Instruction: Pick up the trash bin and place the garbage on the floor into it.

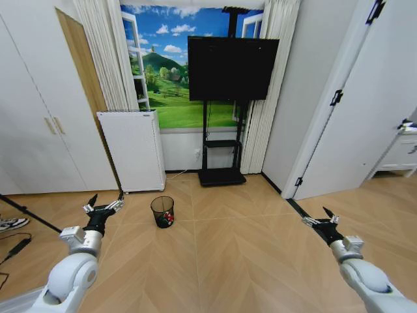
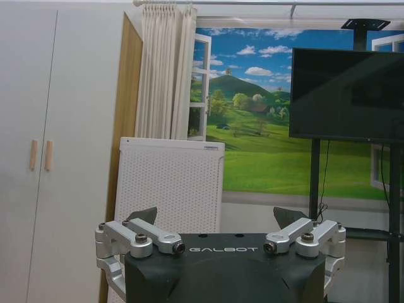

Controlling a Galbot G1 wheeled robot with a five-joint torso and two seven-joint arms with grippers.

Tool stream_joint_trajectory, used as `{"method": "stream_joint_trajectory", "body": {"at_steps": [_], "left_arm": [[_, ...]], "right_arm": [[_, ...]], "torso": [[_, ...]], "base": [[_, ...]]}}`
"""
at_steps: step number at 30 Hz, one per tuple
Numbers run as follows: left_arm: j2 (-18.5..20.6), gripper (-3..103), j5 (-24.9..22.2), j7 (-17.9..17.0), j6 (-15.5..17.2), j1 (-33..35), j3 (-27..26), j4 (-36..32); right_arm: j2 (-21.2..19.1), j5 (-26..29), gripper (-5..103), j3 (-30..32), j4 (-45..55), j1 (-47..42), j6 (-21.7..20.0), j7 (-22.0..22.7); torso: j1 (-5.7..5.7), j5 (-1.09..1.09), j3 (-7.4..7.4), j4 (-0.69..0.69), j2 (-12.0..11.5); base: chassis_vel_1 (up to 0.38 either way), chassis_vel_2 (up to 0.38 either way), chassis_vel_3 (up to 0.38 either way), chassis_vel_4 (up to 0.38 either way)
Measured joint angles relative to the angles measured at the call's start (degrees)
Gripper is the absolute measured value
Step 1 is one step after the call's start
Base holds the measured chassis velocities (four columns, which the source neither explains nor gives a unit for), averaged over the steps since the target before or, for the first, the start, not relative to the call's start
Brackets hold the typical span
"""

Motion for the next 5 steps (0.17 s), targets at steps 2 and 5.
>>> {"method": "stream_joint_trajectory", "body": {"at_steps": [2, 5], "left_arm": [[0.0, 100, 0.0, 0.0, 0.0, 0.0, 0.0, 0.0], [0.0, 100, 0.0, 0.0, 0.0, 0.0, 0.0, 0.0]], "right_arm": [[0.0, 0.0, 100, 0.0, 0.0, 0.0, 0.0, 0.0], [0.0, 0.0, 100, 0.0, 0.0, 0.0, 0.0, 0.0]], "torso": [[0.00, 0.00, 0.00, 0.00, 0.0], [0.00, 0.00, 0.00, 0.00, 0.0]], "base": [[0.000, 0.000, 0.000, 0.000], [0.000, 0.000, 0.000, 0.000]]}}
